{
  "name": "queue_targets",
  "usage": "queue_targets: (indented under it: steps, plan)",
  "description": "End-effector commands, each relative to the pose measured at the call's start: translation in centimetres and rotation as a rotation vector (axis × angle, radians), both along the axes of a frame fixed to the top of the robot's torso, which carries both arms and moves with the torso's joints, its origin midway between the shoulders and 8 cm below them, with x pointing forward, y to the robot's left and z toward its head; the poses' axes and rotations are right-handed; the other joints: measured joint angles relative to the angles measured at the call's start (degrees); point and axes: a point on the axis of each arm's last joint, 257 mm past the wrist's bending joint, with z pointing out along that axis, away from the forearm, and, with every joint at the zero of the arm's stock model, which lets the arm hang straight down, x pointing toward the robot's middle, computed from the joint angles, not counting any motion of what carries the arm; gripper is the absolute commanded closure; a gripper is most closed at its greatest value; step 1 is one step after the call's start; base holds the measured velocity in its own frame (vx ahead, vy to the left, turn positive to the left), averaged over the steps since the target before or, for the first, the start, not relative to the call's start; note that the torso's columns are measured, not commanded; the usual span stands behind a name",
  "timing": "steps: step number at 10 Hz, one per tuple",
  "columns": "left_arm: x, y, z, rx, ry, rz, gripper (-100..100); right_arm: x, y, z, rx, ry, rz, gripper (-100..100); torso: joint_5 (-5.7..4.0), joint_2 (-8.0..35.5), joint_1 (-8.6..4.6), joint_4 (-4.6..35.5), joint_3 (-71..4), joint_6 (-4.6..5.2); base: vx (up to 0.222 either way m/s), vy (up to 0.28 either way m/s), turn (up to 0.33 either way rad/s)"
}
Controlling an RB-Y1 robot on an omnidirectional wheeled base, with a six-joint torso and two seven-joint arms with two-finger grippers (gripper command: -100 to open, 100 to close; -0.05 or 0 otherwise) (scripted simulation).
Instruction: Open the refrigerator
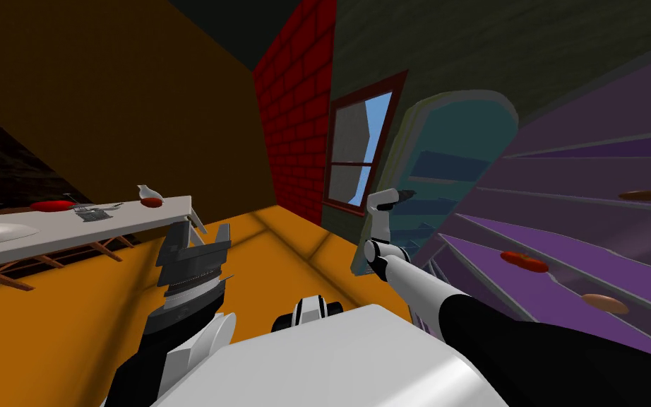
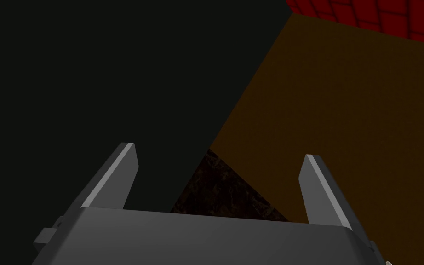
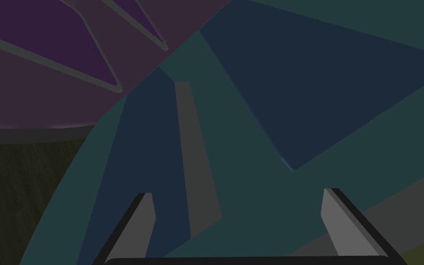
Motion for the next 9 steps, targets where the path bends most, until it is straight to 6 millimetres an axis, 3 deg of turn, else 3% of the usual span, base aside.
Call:
queue_targets:
  steps: [1, 5, 7, 9]
  plan:
    - [0.0, 0.0, 0.0, 0.0, 0.0, 0.0, 0, -1.4, -1.0, -0.2, 0.005, -0.002, -0.046, -100, -0.02, 0.01, -0.05, 0.0, 0.0, 0.0, 0.232, 0.081, -0.016]
    - [0.0, 0.0, 0.0, 0.0, 0.0, 0.0, 0, -3.8, -2.5, -0.5, 0.012, -0.006, -0.126, -100, -0.03, -0.01, -0.13, -0.01, -0.01, 0.0, 0.251, 0.062, -0.02]
    - [0.0, 0.0, 0.0, 0.0, 0.0, 0.0, 0, -3.4, -2.4, -0.5, 0.011, -0.006, -0.117, -100, -0.06, 0.49, -0.18, 0.12, 0.28, 0.01, 0.062, 0.012, 0.002]
    - [0.0, 0.0, 0.0, 0.0, 0.0, 0.0, 0, -3.7, -2.3, 1.8, 0.01, -0.006, -0.12, -100, -0.01, 0.45, -0.09, 0.16, 0.28, 0.02, 0.009, -0.005, 0.021]
